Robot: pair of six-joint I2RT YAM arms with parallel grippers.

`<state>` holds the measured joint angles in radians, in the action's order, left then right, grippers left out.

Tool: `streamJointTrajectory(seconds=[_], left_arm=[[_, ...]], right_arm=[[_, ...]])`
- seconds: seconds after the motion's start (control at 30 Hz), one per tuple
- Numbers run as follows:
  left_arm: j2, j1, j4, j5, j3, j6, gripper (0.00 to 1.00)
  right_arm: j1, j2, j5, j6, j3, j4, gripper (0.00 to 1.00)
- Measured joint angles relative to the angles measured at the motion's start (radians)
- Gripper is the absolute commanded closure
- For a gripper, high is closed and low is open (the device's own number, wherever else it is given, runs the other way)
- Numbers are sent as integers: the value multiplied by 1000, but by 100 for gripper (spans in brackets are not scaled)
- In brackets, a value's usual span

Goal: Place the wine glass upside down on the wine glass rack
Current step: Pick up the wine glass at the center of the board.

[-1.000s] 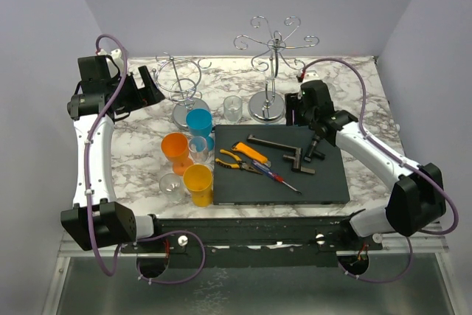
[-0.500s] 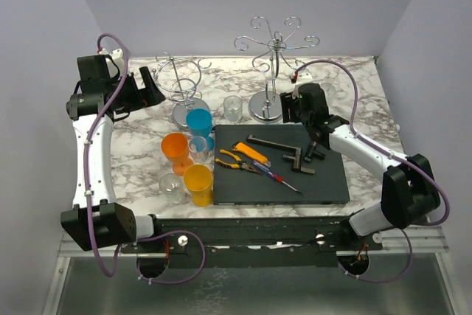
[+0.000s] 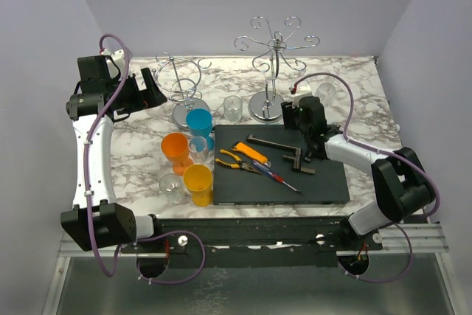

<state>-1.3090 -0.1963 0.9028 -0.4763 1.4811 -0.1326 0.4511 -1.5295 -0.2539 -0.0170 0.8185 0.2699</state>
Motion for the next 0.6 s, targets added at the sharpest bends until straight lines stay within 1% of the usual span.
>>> streamJointTrajectory(seconds=[0.1,0.27,0.47,0.6], left_arm=[[2,0,4,-8,0,4,1],[6,0,6,-20,0,12,1],[9,0,12,-42,0,21,1],[13,0,16,-55,-2,28,1]], right_arm=[[0,4,0,-11,-39,61,41],[-1,58,1,-43,-144,178,40],[-2,71,0,-90,-158,293,40],[-9,71,0,-114,-160,342,36]])
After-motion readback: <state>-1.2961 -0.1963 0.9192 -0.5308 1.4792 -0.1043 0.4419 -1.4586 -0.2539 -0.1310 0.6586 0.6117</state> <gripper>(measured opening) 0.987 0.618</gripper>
